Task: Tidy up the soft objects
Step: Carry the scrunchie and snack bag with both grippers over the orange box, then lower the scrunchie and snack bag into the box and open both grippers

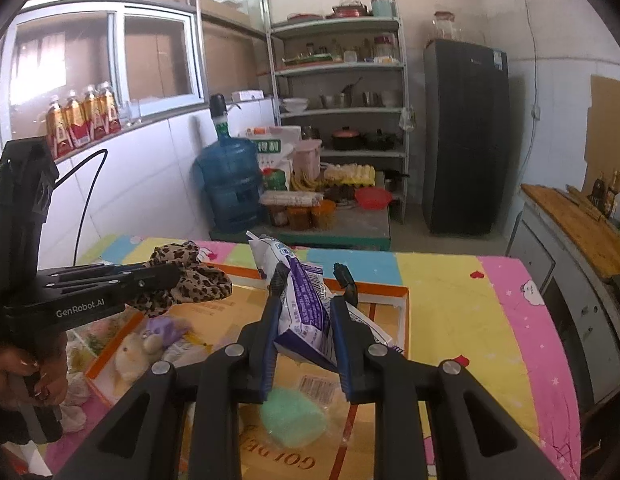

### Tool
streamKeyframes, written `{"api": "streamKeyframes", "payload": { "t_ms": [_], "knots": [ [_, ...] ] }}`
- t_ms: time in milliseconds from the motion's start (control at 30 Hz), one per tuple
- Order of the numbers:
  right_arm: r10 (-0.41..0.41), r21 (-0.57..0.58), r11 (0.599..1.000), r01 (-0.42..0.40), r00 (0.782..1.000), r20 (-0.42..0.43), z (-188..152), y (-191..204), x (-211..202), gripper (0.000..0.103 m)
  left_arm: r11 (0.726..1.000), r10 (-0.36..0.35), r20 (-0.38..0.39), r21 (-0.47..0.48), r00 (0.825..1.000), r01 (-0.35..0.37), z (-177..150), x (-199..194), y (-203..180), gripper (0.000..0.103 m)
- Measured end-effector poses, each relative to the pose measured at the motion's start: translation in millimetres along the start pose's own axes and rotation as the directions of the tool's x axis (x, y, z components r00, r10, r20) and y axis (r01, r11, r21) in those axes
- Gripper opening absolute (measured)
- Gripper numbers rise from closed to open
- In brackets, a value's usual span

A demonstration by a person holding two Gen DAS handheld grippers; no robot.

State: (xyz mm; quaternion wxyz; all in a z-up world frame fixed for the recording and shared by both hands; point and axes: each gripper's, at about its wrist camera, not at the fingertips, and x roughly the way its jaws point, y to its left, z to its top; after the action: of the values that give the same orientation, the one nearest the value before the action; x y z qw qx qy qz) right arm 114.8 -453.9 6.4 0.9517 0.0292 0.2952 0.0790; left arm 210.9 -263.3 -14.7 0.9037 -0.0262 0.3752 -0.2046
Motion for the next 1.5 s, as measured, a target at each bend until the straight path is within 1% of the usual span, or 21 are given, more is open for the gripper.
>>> {"api": "streamKeyframes", "payload": {
  "t_ms": [167,433,800,833,900,967,1033,1067,1167,1233,1300,1333,1400,1433,1500],
  "knots": [
    [-0.012,0.008,1.0,0.012,0.999,-0.04,0.0,-7.7,21.6,0.025,1.0,0.025,-0.026,-0.004,0.999,-0.025,1.7,21.2,1.2,0.015],
    [-0.01,0.002,1.0,0.01,0.996,-0.089,-1.7,-11.4,46.8,0.025,0.999,0.032,-0.061,-0.004,0.998,-0.032,-2.3,41.8,0.0,0.015],
    [0.001,0.0,1.0,-0.001,0.992,-0.126,-4.9,-11.9,63.1,0.025,0.999,0.033,-0.095,-0.01,0.995,-0.034,-5.3,56.8,0.3,0.016],
    [0.001,-0.002,1.0,-0.001,0.992,-0.129,-5.5,-11.1,64.0,0.026,0.999,0.034,-0.098,-0.013,0.995,-0.035,-5.5,58.0,0.8,0.018],
    [0.003,-0.005,1.0,-0.003,0.991,-0.131,-4.9,-11.1,65.5,0.026,0.999,0.028,-0.105,-0.022,0.994,-0.031,-5.3,60.4,2.6,0.019],
    [0.006,-0.005,1.0,-0.006,0.991,-0.13,-4.5,-10.8,65.7,0.027,0.999,0.031,-0.111,-0.022,0.993,-0.033,-5.6,62.5,3.7,0.023],
    [0.006,-0.004,1.0,-0.007,0.992,-0.13,-4.4,-10.5,66.2,0.027,1.0,0.021,-0.124,-0.017,0.992,-0.023,-5.9,64.6,3.1,0.03],
    [0.006,-0.003,1.0,-0.007,0.991,-0.13,-4.4,-10.5,66.2,0.027,1.0,0.019,-0.125,-0.017,0.992,-0.021,-6.3,64.4,2.5,0.032],
    [0.013,-0.002,1.0,-0.013,0.992,-0.129,-5.4,-10.5,65.2,0.028,1.0,0.017,-0.101,-0.022,0.995,-0.02,-7.1,60.3,2.3,0.036],
    [0.014,-0.004,1.0,-0.014,0.992,-0.127,-5.7,-9.9,64.3,0.028,1.0,0.022,-0.088,-0.019,0.996,-0.024,-7.0,57.6,1.1,0.047],
    [0.018,-0.003,1.0,-0.019,0.992,-0.125,-6.2,-10.1,63.3,0.028,0.999,0.028,-0.074,-0.015,0.997,-0.029,-6.1,54.0,0.9,0.054],
    [0.02,-0.002,1.0,-0.02,0.992,-0.123,-5.9,-10.5,62.7,0.03,0.999,0.031,-0.067,-0.014,0.997,-0.032,-5.7,52.0,1.4,0.057],
    [0.022,-0.002,1.0,-0.023,0.993,-0.118,-5.6,-10.0,60.9,0.04,0.999,0.037,-0.056,-0.008,0.998,-0.038,-4.8,48.4,1.2,0.058],
    [0.023,-0.003,1.0,-0.023,0.993,-0.115,-5.6,-9.6,60.3,0.048,0.999,0.04,-0.053,-0.003,0.998,-0.04,-4.8,45.9,1.0,0.058],
    [0.023,-0.005,1.0,-0.024,0.993,-0.112,-5.0,-8.6,58.7,0.05,0.999,0.045,-0.044,0.001,0.998,-0.045,-5.1,41.1,0.6,0.058]
  ]
}}
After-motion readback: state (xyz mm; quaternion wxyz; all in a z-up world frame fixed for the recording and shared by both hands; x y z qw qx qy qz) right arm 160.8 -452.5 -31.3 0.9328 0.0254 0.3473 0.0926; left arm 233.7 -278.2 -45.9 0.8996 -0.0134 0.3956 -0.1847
